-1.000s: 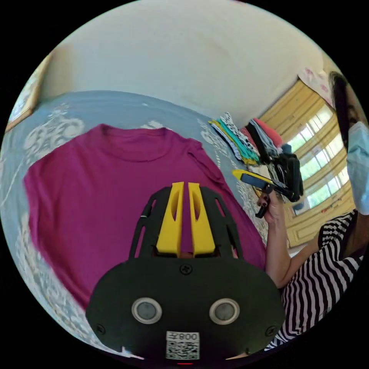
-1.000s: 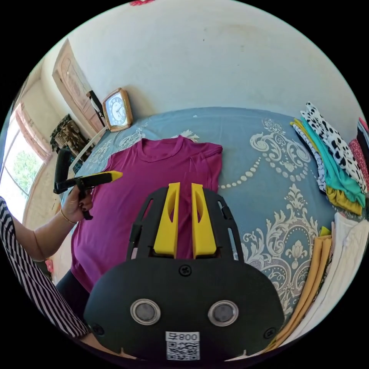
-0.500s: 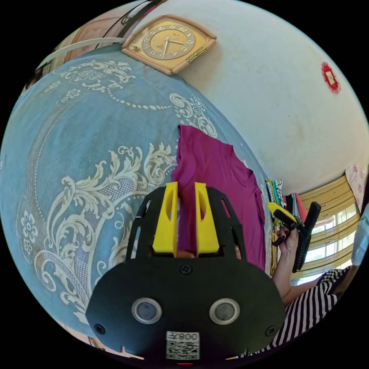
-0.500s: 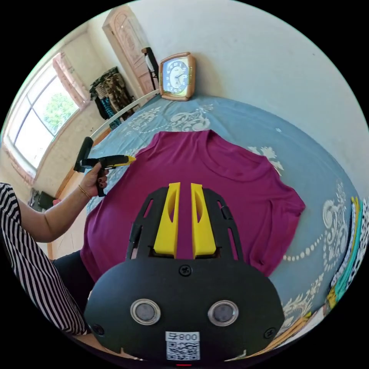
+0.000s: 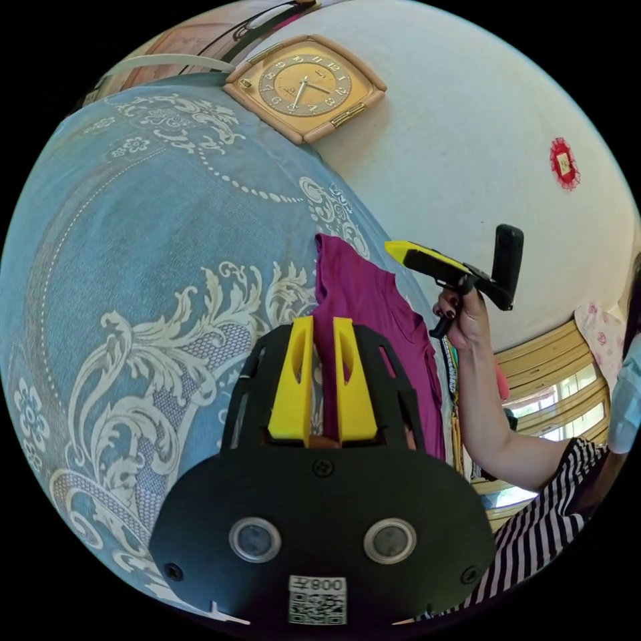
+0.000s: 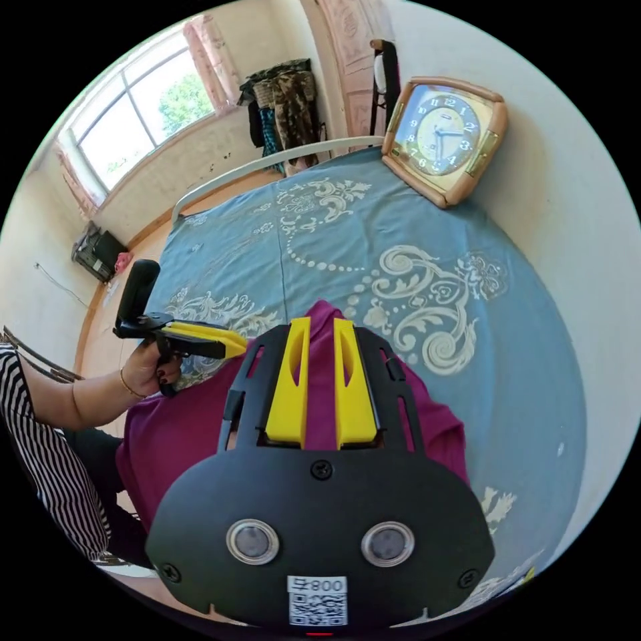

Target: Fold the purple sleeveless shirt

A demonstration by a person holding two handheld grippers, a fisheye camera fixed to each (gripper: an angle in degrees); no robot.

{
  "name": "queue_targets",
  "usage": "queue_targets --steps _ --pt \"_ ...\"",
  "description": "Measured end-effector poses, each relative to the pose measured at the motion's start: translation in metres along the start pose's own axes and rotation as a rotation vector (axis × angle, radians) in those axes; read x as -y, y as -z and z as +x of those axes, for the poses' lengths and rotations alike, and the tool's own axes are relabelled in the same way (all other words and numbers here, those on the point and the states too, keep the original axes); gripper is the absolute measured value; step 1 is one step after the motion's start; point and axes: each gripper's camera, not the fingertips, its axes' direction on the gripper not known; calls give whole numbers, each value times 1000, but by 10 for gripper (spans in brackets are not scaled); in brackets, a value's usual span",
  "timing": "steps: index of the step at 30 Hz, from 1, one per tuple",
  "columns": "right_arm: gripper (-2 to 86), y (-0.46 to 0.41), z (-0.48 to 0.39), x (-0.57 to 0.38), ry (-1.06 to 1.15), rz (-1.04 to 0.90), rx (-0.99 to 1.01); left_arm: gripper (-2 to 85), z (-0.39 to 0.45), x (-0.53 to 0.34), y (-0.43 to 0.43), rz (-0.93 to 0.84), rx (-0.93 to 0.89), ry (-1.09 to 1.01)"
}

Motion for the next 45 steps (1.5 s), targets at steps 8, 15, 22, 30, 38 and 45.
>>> queue_targets --steps 8,15,22,30,38,45 --pt "63 -105 16 57 102 -227 -50 12 19 -19 10 -23 -29 -13" --pt "14 -124 36 67 106 -234 -121 7 39 -48 12 -12 -27 -13" --pt "6 -70 92 19 -2 21 120 6 114 -98 18 71 97 -328" --pt "11 -55 154 -65 -208 -12 151 5 194 -162 -56 -175 318 -740" --pt "56 -49 159 -58 -213 0 144 7 220 -217 -102 -260 445 -860" --pt "43 -54 160 -43 -180 -52 108 7 232 -252 -132 -256 529 -915"
